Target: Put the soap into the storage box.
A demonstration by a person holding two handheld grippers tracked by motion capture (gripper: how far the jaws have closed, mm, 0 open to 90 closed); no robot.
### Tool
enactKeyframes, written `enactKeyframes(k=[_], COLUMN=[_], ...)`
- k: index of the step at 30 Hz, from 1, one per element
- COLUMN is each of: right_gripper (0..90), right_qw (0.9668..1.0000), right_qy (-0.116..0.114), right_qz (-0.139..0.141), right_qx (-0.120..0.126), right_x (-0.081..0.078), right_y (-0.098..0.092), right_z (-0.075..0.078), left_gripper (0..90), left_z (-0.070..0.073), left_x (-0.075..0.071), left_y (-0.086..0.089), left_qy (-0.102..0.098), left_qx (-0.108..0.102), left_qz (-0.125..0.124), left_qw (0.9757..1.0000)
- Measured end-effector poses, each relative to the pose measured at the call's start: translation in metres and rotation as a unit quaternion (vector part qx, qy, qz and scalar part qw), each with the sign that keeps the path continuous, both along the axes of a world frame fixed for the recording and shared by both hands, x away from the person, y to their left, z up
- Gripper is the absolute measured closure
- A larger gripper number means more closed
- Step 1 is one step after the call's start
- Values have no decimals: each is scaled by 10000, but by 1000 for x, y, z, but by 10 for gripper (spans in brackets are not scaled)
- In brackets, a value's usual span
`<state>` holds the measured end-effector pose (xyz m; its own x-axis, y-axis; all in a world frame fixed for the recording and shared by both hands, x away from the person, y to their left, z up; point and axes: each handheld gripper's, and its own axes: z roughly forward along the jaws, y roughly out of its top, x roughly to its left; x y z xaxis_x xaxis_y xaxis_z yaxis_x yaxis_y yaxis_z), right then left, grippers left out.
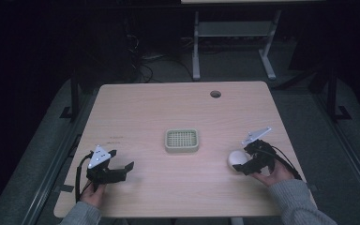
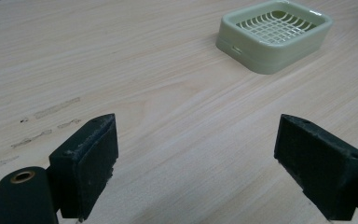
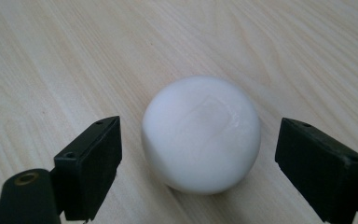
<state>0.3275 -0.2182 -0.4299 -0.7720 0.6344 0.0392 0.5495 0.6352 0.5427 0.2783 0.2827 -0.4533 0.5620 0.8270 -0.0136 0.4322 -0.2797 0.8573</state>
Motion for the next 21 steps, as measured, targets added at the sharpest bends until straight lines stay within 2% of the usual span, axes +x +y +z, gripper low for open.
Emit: enactKeyframes(k=[10, 21], right_gripper=[138, 138], right_qw=[9997, 9991], right_qy=[169, 234], right_qz=[39, 78], right_qx=[-183, -350], right_x=[8, 12], right_y=[4, 9], right_z=[-6, -12], left_gripper=[131, 132], left_z=[1, 1], left_x=[0, 0], left_y=[0, 0], left_qy=[-36, -48], left_qx=[-13, -6], left_qz=[11, 22], left_qw=[10000, 10000])
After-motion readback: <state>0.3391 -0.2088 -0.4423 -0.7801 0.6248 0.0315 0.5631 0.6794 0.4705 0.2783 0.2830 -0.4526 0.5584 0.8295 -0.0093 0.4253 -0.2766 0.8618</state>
